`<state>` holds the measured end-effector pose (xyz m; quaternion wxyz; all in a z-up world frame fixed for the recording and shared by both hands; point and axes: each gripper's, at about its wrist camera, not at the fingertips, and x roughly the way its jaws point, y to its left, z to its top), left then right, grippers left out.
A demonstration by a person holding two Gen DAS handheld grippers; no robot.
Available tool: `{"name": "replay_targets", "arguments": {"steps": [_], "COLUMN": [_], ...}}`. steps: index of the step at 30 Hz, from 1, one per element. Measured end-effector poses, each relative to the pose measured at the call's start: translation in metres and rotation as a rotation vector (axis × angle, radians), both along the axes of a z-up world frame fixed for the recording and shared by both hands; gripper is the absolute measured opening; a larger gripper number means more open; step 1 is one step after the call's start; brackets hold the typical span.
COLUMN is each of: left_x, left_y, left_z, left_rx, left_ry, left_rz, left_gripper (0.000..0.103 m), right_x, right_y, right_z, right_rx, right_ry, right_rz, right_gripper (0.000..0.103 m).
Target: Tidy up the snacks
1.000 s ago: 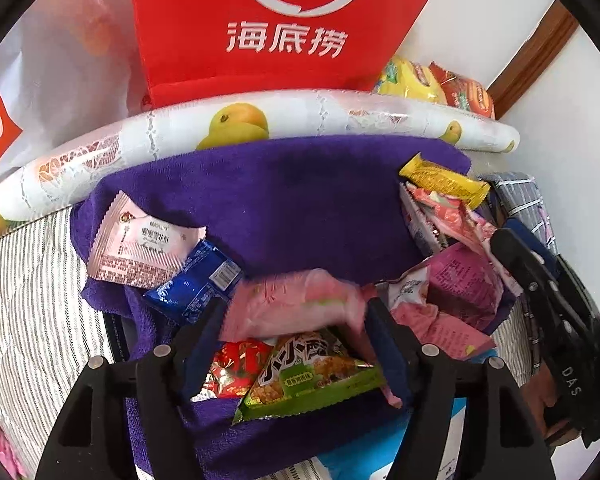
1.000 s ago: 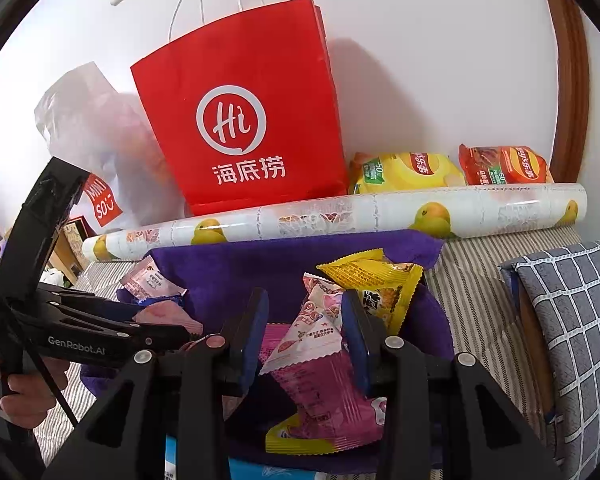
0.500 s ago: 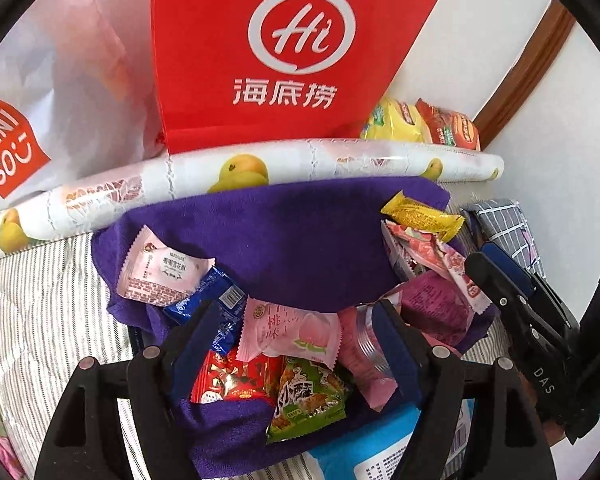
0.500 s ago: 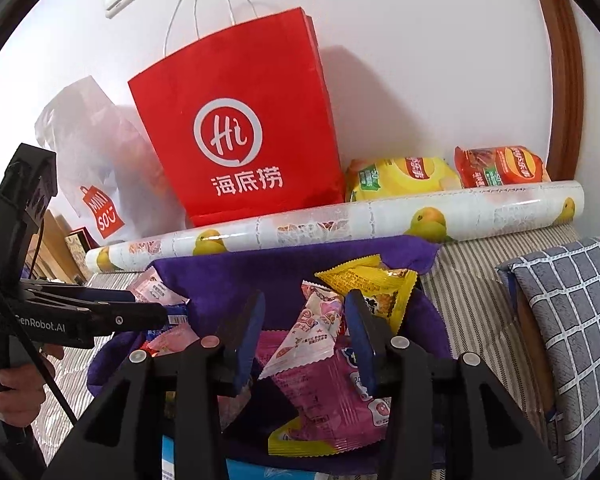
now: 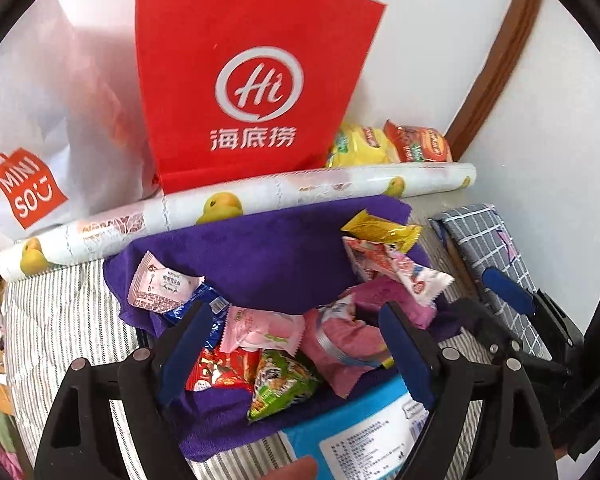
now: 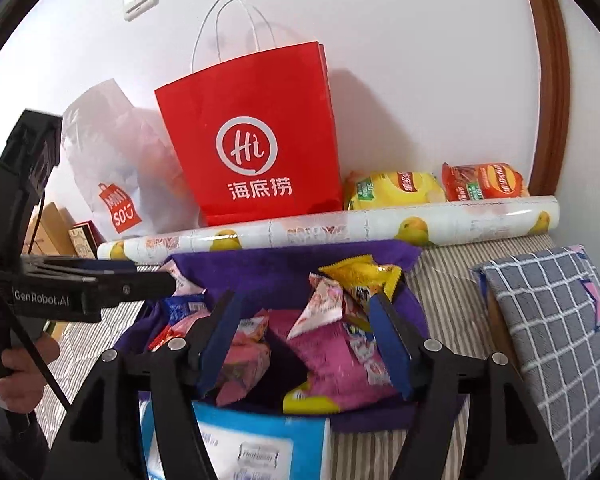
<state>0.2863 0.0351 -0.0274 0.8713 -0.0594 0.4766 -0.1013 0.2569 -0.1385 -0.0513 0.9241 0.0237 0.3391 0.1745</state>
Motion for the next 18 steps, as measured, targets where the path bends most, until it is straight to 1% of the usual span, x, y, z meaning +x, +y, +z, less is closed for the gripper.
{"name": "replay_targets", "arguments": {"steps": [4, 6, 8, 10, 12, 15, 18], "left_x": [-0.013, -0.024, -0.037, -0.051, -0.068, -0.096, -0.12], "left_y": [-0.009, -0.013, -0.012, -0.01, -0.007, -0.002, 0.001], "left_z": [0.016, 0.021, 0.022, 0.022, 0.023, 0.028, 0.033], "left_rx": [0.035, 0.047, 0.04, 0.025, 0.029, 0.07, 0.087], "left_ry": [-0.051, -0.077, -0.071, -0.067, -0.075, -0.109, -0.124], "left_rz": [-0.014, -0.016, 0.003, 0.014, 0.028, 0.066, 0.104], "left_gripper": [0.085, 0.085, 0.085, 0.085, 0.085, 0.085, 0.088], "right_x": [-0.02, -0.032, -0.046, -0.057, -0.07, -0.088, -0.11], "right_y": [-0.006, -0.007, -0.008, -0.01, -0.014, -0.021, -0.027], "right_z": [0.012, 0.019, 0.027, 0.033, 0.039, 0.044, 0.046], "right_rx": [0.026, 0.001, -0.046, -0.067, -0.056, -0.023, -0.027], "right_ry": [0.025, 0.031, 0.013, -0.003, -0.001, 0.015, 0.016], "right_rz": [-0.024, -0.026, -0.036, -0.044, -0.049, -0.047, -0.072], "right_gripper": [0.067, 0.067, 0.068, 0.075, 0.075, 0.075, 0.076]}}
